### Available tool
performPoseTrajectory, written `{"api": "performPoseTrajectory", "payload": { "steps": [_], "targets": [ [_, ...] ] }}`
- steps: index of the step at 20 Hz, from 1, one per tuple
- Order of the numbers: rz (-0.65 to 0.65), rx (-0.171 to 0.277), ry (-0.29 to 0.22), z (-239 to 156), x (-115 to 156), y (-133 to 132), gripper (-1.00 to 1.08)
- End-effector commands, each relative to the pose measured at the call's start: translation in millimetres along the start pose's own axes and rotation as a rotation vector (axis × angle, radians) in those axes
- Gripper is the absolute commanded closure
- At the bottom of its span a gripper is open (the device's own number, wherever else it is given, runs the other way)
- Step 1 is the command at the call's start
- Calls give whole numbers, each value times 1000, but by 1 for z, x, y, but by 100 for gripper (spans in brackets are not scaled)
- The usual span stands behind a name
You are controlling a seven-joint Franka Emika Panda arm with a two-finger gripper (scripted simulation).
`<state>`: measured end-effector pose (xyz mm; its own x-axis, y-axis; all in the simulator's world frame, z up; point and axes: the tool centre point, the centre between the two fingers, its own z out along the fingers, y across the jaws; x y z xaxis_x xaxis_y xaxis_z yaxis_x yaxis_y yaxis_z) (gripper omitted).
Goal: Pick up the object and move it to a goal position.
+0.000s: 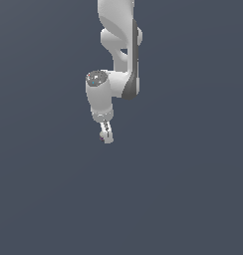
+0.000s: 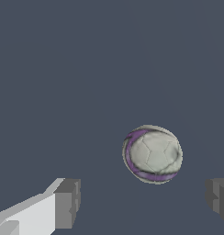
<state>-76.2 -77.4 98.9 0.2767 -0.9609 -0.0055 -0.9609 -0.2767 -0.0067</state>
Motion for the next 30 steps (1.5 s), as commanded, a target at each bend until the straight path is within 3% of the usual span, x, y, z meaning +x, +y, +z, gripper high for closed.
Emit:
{"api": "performPoseTrajectory", "payload": {
  "steps": [1, 12, 21, 30],
  "targets": [
    [70, -2, 1, 3, 2, 6, -92],
    [239, -6, 6, 12, 6, 22, -92],
    [247, -6, 6, 17, 6, 23, -92],
    [252, -6, 6, 53, 6, 24, -92]
  ]
}}
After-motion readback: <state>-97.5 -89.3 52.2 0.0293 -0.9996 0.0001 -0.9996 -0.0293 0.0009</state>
